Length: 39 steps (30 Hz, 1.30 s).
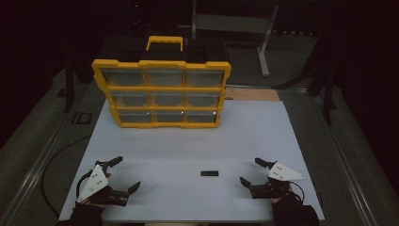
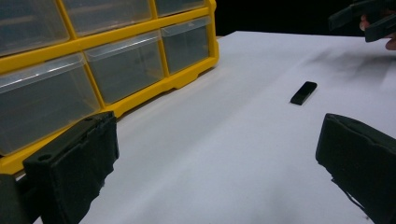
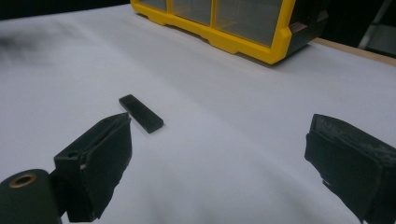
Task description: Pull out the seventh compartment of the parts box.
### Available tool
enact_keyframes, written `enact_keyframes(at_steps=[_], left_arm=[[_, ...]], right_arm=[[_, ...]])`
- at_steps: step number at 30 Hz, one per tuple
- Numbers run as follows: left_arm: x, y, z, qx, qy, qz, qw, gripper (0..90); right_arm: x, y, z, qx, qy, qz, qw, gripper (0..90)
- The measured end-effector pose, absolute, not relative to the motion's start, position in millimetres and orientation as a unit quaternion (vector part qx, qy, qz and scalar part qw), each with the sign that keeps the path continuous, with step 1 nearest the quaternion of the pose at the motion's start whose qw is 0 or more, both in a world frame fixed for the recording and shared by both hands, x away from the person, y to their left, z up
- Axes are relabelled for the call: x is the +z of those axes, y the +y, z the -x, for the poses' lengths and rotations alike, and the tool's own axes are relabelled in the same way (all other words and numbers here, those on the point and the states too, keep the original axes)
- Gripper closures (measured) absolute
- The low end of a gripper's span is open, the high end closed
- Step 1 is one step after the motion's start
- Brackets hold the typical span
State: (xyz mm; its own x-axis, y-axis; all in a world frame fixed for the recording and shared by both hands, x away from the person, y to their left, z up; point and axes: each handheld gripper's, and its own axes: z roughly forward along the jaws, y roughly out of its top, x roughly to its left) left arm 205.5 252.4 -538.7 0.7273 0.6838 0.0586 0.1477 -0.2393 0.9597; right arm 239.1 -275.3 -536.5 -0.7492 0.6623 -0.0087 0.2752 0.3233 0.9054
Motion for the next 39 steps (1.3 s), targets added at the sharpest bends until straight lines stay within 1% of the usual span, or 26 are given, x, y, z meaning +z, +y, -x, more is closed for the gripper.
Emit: enact_keyframes(at_steps=[3, 6, 13, 26, 30, 39], left_arm=[[-540.2, 254.0, -205.9, 0.243, 0.277, -0.750, 0.549, 0.0], [-541.5, 253.8, -206.9, 0.241, 0.274, -0.755, 0.544, 0.0], [-541.6, 251.6, -205.3, 0.244, 0.266, -0.762, 0.538, 0.0], [-537.1, 247.7, -202.7, 0.243, 0.257, -0.772, 0.528, 0.0], [-532.5, 246.3, -203.1, 0.240, 0.246, -0.778, 0.525, 0.0], [-510.5, 248.2, -203.6, 0.250, 0.232, -0.779, 0.527, 0.0]], right_arm=[[-536.6, -271.8, -234.7, 0.493, 0.796, -0.289, 0.201, 7.4], [-537.5, -270.3, -232.0, 0.491, 0.801, -0.284, 0.193, 7.4], [-536.4, -268.5, -229.6, 0.494, 0.799, -0.271, 0.210, 7.4], [-531.0, -266.6, -224.0, 0.496, 0.798, -0.259, 0.223, 7.5], [-530.0, -267.5, -222.9, 0.499, 0.795, -0.266, 0.221, 7.5], [-529.0, -267.3, -222.3, 0.499, 0.792, -0.262, 0.233, 7.6]])
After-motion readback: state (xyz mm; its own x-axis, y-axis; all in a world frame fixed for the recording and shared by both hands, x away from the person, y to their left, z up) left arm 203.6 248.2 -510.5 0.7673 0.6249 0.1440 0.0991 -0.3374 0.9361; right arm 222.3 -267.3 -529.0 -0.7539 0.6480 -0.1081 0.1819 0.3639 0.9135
